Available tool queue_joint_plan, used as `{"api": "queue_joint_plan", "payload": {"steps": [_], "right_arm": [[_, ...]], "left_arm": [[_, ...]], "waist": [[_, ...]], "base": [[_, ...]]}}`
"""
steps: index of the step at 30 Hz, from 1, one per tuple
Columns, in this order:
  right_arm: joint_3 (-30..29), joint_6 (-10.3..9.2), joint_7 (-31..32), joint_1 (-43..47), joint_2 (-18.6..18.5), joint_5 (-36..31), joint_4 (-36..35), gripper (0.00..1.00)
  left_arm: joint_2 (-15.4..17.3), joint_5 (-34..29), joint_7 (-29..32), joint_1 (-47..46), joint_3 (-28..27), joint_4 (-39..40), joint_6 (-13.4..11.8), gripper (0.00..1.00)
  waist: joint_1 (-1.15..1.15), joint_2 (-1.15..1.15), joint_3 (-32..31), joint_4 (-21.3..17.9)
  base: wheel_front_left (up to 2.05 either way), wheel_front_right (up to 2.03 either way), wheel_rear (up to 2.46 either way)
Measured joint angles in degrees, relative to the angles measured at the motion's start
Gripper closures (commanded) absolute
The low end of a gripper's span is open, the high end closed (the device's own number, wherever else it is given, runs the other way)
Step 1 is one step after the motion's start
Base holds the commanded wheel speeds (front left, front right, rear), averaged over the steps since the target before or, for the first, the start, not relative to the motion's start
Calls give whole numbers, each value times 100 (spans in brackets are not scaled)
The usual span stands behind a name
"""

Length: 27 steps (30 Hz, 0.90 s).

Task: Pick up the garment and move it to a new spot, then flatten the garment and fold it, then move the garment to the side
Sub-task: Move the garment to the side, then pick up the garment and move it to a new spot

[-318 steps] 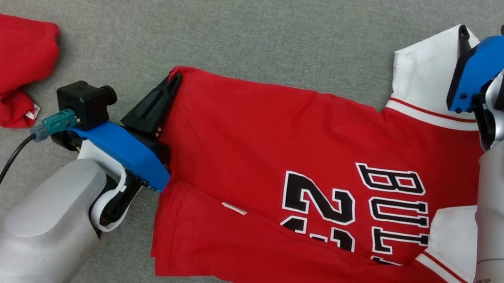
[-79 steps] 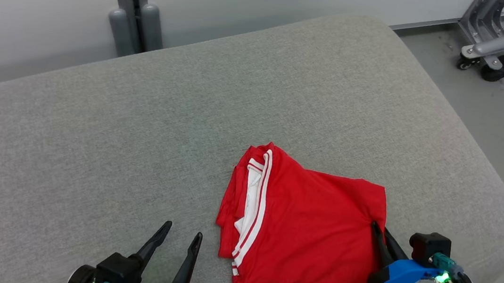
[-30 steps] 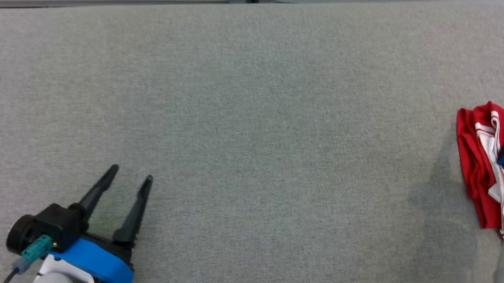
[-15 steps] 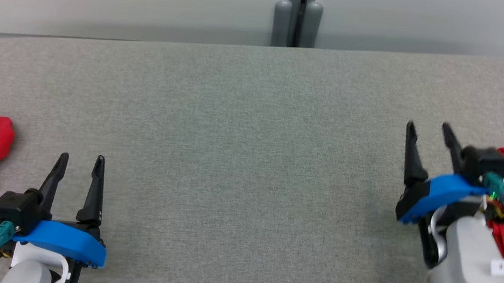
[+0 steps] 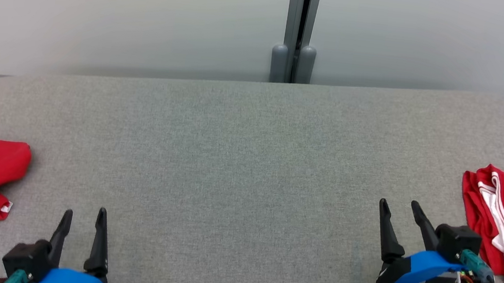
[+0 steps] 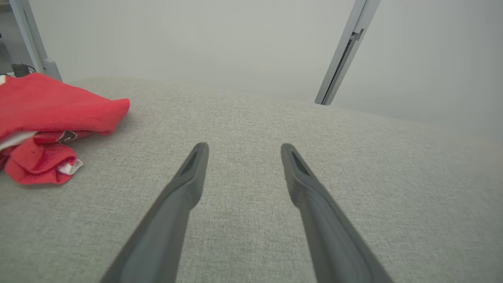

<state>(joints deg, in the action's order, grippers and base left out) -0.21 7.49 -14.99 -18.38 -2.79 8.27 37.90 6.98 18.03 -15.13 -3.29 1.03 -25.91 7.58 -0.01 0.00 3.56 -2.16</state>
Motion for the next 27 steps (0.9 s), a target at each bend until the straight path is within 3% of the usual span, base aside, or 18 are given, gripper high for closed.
{"api": "queue_joint_plan", "payload": {"steps": [6,27], "right_arm": [[142,0,-2,344,-1,92,-266,0],[264,0,-4,1077,-1,189,-682,0]], "left_arm": [[-177,-156,0,381,-40,37,0,0],[-310,-393,0,670,-11,132,0,0]], "waist": [[0,0,-274,-25],[0,0,-518,51]], "base": [[0,0,0],[0,0,0]]}}
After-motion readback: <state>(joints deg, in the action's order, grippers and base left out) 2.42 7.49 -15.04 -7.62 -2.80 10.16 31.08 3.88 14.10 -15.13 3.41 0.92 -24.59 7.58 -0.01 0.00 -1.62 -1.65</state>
